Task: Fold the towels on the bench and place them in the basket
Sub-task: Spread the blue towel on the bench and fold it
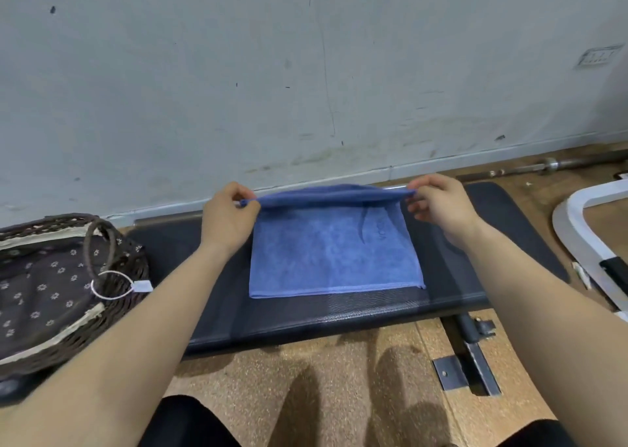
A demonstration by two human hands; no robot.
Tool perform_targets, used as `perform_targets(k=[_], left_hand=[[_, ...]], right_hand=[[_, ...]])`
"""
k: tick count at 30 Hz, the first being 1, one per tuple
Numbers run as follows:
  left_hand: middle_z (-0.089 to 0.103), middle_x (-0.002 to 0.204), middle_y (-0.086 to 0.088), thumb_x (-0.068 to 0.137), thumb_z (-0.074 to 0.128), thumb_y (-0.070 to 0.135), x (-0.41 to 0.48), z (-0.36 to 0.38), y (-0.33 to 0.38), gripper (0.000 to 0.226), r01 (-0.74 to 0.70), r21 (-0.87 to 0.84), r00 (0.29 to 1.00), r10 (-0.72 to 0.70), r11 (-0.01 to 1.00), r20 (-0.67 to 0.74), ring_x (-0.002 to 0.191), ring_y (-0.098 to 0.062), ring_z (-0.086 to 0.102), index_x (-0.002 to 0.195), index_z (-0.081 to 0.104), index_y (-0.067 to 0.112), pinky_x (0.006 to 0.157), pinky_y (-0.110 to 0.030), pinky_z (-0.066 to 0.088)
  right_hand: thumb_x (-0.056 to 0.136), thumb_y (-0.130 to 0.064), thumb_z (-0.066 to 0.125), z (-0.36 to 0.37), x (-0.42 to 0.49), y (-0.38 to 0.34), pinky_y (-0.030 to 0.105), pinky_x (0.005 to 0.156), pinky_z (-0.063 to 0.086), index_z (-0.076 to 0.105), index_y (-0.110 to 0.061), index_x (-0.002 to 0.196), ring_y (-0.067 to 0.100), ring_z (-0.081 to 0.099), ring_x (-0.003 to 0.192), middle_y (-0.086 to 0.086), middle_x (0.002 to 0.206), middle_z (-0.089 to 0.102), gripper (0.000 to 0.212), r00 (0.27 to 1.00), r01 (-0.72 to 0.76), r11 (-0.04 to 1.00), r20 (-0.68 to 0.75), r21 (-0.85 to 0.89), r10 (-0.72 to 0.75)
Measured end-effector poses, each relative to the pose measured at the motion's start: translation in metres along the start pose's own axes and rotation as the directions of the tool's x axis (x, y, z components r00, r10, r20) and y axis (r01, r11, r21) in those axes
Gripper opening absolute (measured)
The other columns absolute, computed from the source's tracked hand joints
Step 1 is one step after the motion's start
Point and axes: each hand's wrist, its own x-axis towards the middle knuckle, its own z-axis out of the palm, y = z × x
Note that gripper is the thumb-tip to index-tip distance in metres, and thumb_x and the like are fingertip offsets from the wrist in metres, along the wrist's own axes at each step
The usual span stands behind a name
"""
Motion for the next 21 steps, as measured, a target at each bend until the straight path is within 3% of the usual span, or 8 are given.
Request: perform_targets(k=[2, 4, 7, 11, 16, 21], left_hand=[[0.067, 0.085, 0.010, 0.082, 0.063, 0.014, -0.029, -0.003, -0.010, 0.008, -0.009, 0.006, 1.000, 0.009, 1.000, 0.016, 0.078, -0.005, 0.061, 0.085, 0.064, 0.022, 0.068, -0.022, 0.042], [0.065, 0.088, 0.011, 0.083, 0.063, 0.015, -0.054, -0.007, -0.019, 0.010, -0.049, 0.038, 0.999, 0.048, 0.998, 0.025, 0.079, -0.003, 0.061, 0.085, 0.062, 0.025, 0.069, -0.022, 0.045], [0.060, 0.092, 0.014, 0.085, 0.062, 0.016, -0.082, -0.010, -0.030, 0.012, -0.132, 0.105, 0.989, 0.124, 0.986, 0.074, 0.080, -0.002, 0.058, 0.086, 0.059, 0.028, 0.069, -0.021, 0.045], [0.054, 0.093, 0.014, 0.086, 0.061, 0.019, -0.099, -0.013, -0.043, 0.012, -0.235, 0.221, 0.962, 0.194, 0.947, 0.192, 0.080, -0.004, 0.055, 0.085, 0.054, 0.029, 0.071, -0.026, 0.043], [0.048, 0.098, 0.013, 0.089, 0.060, 0.022, -0.107, -0.014, -0.055, 0.011, -0.370, 0.332, 0.913, 0.272, 0.868, 0.304, 0.074, -0.011, 0.053, 0.091, 0.051, 0.028, 0.071, -0.028, 0.044], [0.045, 0.103, 0.014, 0.089, 0.059, 0.025, -0.109, -0.014, -0.064, 0.012, -0.440, 0.435, 0.882, 0.288, 0.786, 0.373, 0.063, -0.011, 0.052, 0.092, 0.048, 0.028, 0.058, -0.030, 0.049]], right_hand=[[0.090, 0.002, 0.045, -0.006, -0.020, 0.014, 0.031, 0.062, 0.049, 0.068, -0.009, 0.083, 0.016, 0.058, 0.056, 0.002, 0.061, 0.064, 0.026, 0.999, -0.027, 1.000, 0.019, 0.010, 0.026], [0.093, -0.003, 0.045, -0.010, -0.040, 0.026, 0.034, 0.064, 0.053, 0.068, -0.006, 0.085, 0.019, 0.060, 0.063, 0.006, 0.070, 0.065, 0.024, 0.998, -0.048, 0.999, 0.034, -0.013, 0.049], [0.095, -0.014, 0.061, -0.014, -0.062, 0.042, 0.037, 0.065, 0.060, 0.069, -0.007, 0.090, 0.023, 0.068, 0.074, 0.010, 0.085, 0.069, 0.012, 0.998, -0.051, 0.995, 0.036, -0.088, 0.054], [0.087, -0.011, 0.075, -0.015, -0.075, 0.055, 0.041, 0.069, 0.064, 0.069, -0.009, 0.090, 0.026, 0.073, 0.079, 0.014, 0.088, 0.072, 0.007, 0.998, -0.046, 0.970, 0.034, -0.239, 0.056], [0.081, -0.015, 0.077, -0.015, -0.083, 0.070, 0.039, 0.073, 0.062, 0.069, -0.020, 0.081, 0.021, 0.071, 0.076, 0.004, 0.082, 0.071, 0.009, 1.000, 0.008, 0.910, 0.005, -0.415, -0.007], [0.081, -0.015, 0.074, -0.014, -0.088, 0.073, 0.031, 0.067, 0.050, 0.065, -0.022, 0.077, 0.019, 0.064, 0.075, 0.000, 0.077, 0.067, 0.012, 0.994, 0.104, 0.829, 0.044, -0.549, -0.095]])
